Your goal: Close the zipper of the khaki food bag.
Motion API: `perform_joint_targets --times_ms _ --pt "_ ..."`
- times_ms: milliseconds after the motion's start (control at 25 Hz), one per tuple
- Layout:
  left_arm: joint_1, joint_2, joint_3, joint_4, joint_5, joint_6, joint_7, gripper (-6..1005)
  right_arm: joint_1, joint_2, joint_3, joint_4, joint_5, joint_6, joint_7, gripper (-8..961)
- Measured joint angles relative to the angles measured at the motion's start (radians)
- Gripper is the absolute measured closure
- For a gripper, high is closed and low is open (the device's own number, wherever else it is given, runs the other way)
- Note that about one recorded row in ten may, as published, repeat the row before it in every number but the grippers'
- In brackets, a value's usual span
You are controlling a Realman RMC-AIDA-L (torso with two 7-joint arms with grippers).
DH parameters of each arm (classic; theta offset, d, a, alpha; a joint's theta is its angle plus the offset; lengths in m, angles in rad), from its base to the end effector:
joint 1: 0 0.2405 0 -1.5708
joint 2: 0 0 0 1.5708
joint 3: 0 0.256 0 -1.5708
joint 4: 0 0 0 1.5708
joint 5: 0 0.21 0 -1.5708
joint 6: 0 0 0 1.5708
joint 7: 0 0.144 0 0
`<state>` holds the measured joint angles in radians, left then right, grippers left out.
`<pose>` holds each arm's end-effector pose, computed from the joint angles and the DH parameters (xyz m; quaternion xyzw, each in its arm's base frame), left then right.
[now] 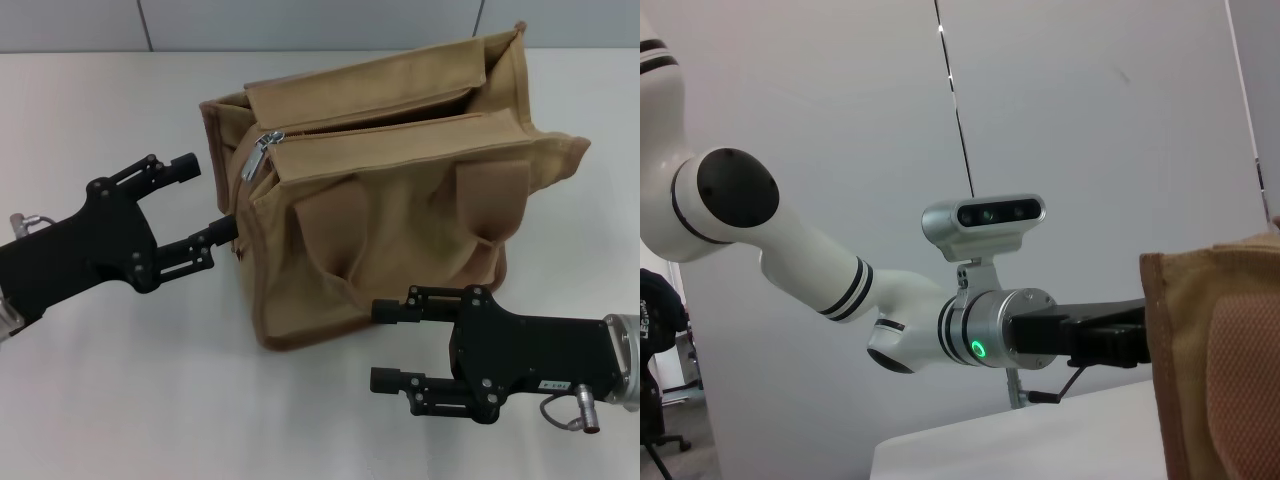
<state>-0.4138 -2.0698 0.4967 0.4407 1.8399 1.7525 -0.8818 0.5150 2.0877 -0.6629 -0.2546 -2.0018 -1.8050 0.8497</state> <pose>-0.2843 0.2791 0.0078 -0.8926 -0.1012 -0.3808 0.2190 0.2506 0.2485 -0.0542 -0.9236 0.0895 0.3726 0.0142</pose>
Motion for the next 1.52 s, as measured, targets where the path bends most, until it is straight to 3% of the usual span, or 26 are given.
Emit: perform_joint_targets --times_ms 760,1200,1520 --pt "-0.041 -0.005 -0.009 -0.038 -0.036 -0.051 -0.022 183 0.0 0.0 0.008 0.009 0.0 0.0 -0.001 313" --pt "-0.044 -0.003 -0.001 -0.039 -0.041 -0.04 -0.031 603 0.0 0.0 0.01 0.01 0.0 0.02 -0.001 313" --pt "-0.043 -0.005 -0.006 -0.039 -0.05 -0.036 -0.026 849 0.002 0.0 0.009 0.013 0.02 0.024 -0.002 313"
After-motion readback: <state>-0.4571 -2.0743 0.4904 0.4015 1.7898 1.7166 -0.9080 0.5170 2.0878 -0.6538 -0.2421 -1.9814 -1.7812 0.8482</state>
